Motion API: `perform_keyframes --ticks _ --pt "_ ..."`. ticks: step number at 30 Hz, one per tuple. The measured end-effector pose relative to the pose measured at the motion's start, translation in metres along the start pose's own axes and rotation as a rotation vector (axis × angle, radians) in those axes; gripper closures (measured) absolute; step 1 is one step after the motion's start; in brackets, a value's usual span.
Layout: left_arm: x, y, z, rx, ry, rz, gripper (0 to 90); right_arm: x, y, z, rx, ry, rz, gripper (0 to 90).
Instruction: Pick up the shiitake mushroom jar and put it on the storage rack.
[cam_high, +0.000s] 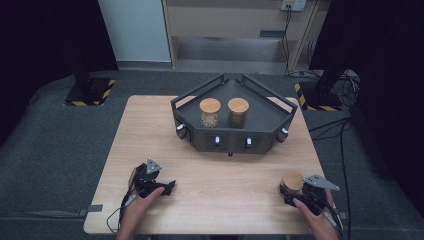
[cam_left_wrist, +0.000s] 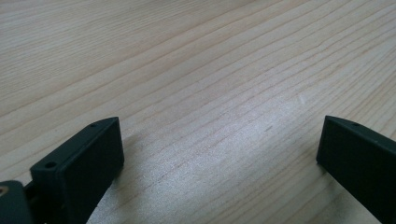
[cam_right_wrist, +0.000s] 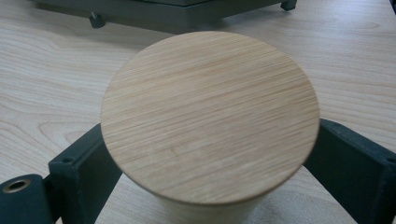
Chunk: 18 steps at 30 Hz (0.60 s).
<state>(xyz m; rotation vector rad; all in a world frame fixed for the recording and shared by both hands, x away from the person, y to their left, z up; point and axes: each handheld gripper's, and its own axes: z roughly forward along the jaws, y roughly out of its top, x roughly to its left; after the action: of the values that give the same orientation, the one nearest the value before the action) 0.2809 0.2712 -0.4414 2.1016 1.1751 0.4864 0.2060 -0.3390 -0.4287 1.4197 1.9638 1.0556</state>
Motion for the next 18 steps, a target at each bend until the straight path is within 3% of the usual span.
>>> perform_keyframes --ticks 18 --pt "0.0 0.0 0.0 0.0 0.0 0.0 0.0 0.011 0.003 0.007 -0.025 -0.03 -0.021 20.0"
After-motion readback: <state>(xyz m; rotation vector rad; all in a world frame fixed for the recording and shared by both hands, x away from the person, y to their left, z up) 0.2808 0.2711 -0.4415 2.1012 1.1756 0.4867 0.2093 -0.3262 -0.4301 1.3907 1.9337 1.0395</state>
